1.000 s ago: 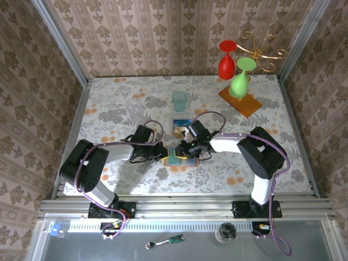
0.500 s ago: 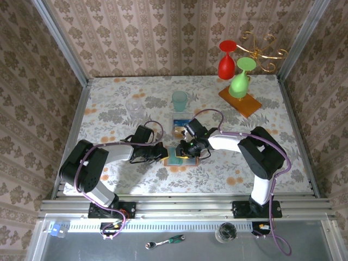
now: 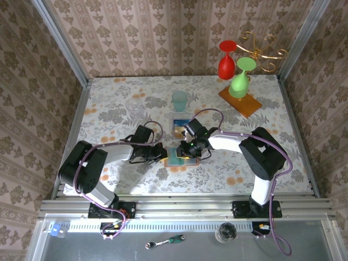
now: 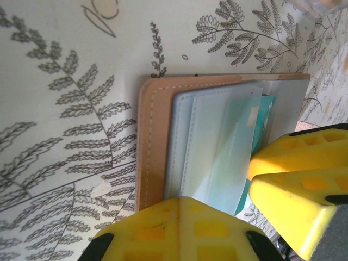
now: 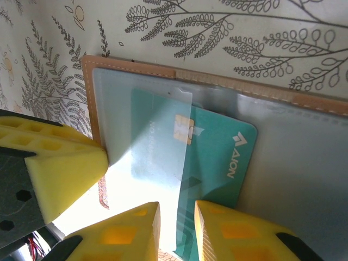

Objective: Take the credit cards out of the card holder

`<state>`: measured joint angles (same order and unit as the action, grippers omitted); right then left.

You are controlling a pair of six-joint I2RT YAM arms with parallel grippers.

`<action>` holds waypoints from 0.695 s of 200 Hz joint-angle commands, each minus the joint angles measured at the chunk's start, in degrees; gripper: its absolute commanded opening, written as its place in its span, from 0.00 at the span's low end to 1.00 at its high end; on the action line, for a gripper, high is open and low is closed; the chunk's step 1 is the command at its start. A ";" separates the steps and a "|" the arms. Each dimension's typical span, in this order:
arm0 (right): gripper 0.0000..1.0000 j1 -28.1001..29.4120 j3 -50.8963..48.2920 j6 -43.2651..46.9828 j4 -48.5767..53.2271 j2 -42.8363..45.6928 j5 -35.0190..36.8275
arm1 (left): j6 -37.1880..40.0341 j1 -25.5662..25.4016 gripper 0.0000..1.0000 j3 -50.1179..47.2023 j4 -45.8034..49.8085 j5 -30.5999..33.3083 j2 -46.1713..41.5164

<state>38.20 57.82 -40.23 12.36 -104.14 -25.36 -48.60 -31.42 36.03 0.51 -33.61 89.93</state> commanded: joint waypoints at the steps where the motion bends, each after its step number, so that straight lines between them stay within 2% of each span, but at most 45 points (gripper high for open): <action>1: 0.26 0.39 0.82 1.35 3.13 2.18 2.28 | 0.53 0.00 0.03 1.45 3.07 0.74 -1.44; 54: 0.26 0.34 0.98 1.68 4.43 3.06 3.21 | 0.52 -1.16 0.03 3.76 4.23 0.74 -1.67; 139: 0.27 0.04 0.44 1.29 4.92 4.93 3.98 | 0.41 -3.03 0.01 5.82 2.93 0.76 2.90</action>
<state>38.20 57.82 -39.20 15.05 -100.84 -23.35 -48.62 -34.11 40.62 3.40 -33.04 91.00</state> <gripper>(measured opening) 0.267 0.064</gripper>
